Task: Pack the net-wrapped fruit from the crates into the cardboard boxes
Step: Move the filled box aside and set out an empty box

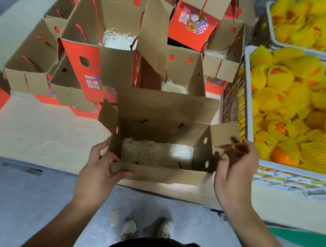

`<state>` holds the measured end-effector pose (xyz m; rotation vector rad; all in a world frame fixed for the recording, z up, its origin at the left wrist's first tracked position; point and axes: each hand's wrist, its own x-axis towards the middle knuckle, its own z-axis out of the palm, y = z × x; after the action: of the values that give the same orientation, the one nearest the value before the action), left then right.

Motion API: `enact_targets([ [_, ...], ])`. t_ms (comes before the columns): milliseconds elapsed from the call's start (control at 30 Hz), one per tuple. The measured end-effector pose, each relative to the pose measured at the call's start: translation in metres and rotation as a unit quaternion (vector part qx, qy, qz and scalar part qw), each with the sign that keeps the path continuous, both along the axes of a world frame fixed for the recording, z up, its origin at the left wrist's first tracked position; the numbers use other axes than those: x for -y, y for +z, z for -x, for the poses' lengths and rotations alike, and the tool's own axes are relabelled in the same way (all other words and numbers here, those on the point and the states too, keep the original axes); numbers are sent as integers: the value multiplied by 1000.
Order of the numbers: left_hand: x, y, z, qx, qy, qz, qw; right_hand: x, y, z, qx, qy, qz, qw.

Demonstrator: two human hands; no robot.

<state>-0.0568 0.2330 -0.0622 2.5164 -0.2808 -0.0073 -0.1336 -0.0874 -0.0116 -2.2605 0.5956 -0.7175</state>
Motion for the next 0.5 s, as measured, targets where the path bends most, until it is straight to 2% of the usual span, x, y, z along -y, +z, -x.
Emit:
enact_targets([
  [33,0,-1,7,2,7,-3,1000,-8,3,2,33,6,36,999],
  [67,0,-1,13,-1,11,-3,1000,-15,4,2,20,30,81,996],
  [133,-2,-1,19,-15,12,9,1000,-22,-2,-5,-109,88,127,982],
  [200,-4,0,17,-8,3,15,1000,-23,-5,-16,-232,117,51,964],
  [267,-6,5,14,-4,6,25,1000,-16,-2,-22,-291,130,-44,947],
  [367,-5,22,6,-54,15,48,997,-12,1,-12,-320,141,-25,936],
  [500,-2,41,-5,-101,-54,-90,989,-14,6,1,-315,168,11,934],
])
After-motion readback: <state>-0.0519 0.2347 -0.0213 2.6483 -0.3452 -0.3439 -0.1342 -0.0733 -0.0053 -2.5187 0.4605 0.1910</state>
